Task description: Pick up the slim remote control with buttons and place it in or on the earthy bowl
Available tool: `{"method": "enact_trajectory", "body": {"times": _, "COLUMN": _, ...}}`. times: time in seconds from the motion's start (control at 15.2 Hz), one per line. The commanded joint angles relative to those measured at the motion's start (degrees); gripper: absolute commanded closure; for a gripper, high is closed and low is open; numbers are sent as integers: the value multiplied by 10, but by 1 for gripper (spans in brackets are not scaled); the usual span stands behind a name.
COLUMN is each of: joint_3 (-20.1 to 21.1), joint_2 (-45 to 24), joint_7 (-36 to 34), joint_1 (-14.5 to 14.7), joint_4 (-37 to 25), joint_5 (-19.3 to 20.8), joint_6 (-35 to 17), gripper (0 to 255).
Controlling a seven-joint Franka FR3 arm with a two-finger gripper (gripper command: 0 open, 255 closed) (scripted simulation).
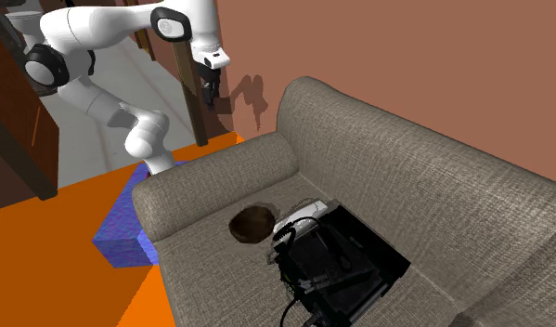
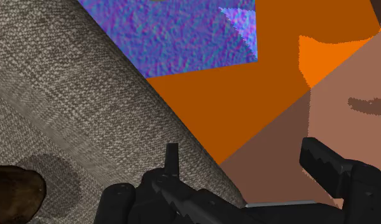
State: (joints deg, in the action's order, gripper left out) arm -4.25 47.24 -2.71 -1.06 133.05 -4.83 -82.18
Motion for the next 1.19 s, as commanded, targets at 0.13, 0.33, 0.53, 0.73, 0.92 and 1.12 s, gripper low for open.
{"method": "enact_trajectory", "body": {"times": 0.13, "joint_3": -22, "joint_2": -11, "joint_7": 38, "joint_1": -1, "joint_4": 14, "joint_5": 21, "joint_6": -25, "gripper": 0}}
{"method": "enact_trajectory", "body": {"times": 0.33, "joint_3": -55, "joint_2": -33, "joint_7": 94, "joint_1": -1, "joint_4": 28, "joint_5": 50, "joint_6": -64, "gripper": 0}}
{"method": "enact_trajectory", "body": {"times": 0.53, "joint_3": -88, "joint_2": -64, "joint_7": 149, "joint_1": -1, "joint_4": 35, "joint_5": 75, "joint_6": -106, "gripper": 0}}
{"method": "enact_trajectory", "body": {"times": 0.73, "joint_3": -121, "joint_2": -103, "joint_7": 203, "joint_1": 1, "joint_4": 34, "joint_5": 95, "joint_6": -150, "gripper": 0}}
{"method": "enact_trajectory", "body": {"times": 0.92, "joint_3": -154, "joint_2": -150, "joint_7": 257, "joint_1": 5, "joint_4": 25, "joint_5": 109, "joint_6": -193, "gripper": 0}}
{"method": "enact_trajectory", "body": {"times": 1.12, "joint_3": -187, "joint_2": -203, "joint_7": 312, "joint_1": 12, "joint_4": 9, "joint_5": 115, "joint_6": -236, "gripper": 0}}
